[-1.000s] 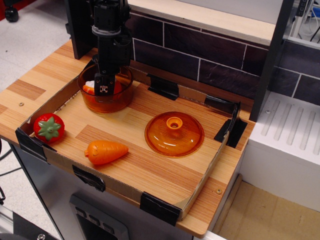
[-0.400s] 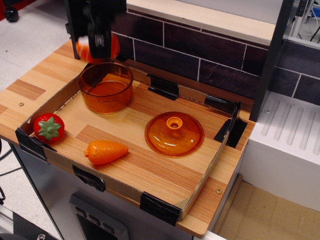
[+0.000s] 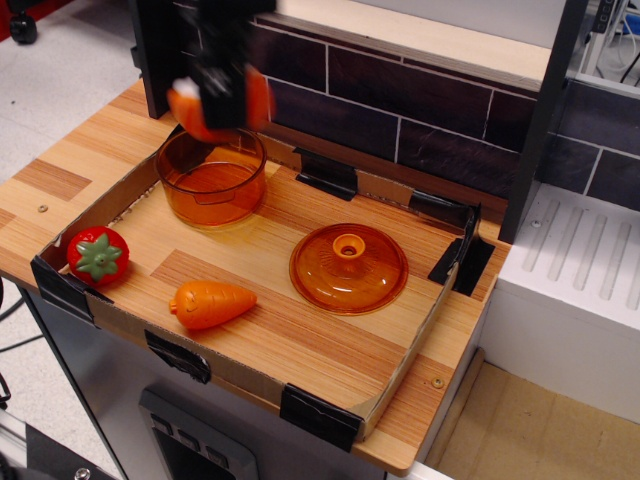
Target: Take sushi out of pot
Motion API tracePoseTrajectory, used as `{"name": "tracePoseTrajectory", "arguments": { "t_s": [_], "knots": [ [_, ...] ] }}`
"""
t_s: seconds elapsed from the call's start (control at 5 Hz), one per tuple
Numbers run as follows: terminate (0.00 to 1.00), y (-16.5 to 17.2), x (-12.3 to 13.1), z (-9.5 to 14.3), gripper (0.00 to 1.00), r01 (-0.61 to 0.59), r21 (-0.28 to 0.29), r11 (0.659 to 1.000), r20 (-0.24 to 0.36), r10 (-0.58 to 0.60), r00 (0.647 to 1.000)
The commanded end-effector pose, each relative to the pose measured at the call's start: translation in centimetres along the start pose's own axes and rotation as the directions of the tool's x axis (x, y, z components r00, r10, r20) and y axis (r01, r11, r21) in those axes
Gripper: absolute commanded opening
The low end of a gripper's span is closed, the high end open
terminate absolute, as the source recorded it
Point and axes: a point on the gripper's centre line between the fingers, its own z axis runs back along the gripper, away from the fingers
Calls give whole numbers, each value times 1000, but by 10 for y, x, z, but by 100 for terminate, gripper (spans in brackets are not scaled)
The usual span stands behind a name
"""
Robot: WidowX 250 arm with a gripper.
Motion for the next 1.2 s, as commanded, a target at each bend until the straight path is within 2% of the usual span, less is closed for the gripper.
{"name": "tracePoseTrajectory", "arguments": {
  "t_s": [0.0,0.2,0.4,0.8,1.0],
  "knots": [
    [0,-48,35,-32,0,84,-12,996,1,-84,997],
    [0,-66,41,-62,0,119,-17,993,-44,-120,992],
    [0,-71,46,-85,0,105,-24,994,-55,-107,993],
    [0,-72,46,-112,0,87,13,996,-104,-85,991],
    [0,-72,44,-109,100,61,11,998,-90,-60,994]
  ]
}}
